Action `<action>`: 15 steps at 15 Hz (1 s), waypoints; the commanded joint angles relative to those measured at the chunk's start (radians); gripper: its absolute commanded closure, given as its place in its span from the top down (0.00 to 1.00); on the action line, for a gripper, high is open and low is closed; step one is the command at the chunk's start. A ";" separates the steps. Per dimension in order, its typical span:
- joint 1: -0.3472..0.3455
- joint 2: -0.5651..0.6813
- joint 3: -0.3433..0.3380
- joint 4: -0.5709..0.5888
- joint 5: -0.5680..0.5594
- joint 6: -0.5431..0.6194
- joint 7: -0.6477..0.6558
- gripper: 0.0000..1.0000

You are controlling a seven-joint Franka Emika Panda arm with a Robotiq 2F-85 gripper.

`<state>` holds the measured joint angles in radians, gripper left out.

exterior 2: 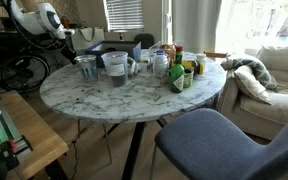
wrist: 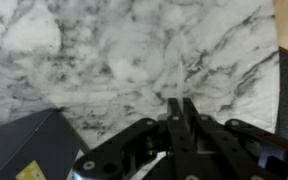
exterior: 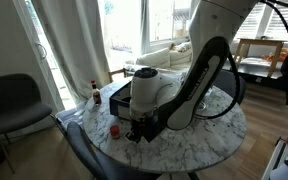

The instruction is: Put the measuring cup into to the box

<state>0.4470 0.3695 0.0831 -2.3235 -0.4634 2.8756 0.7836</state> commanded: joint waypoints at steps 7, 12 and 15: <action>-0.076 -0.196 0.101 -0.026 0.232 0.041 -0.183 0.07; -0.050 -0.193 -0.052 0.034 0.084 0.159 0.079 0.02; -0.024 -0.161 -0.213 0.131 -0.093 0.158 0.261 0.02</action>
<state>0.3838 0.1617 0.0047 -2.2800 -0.4074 3.0203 0.8765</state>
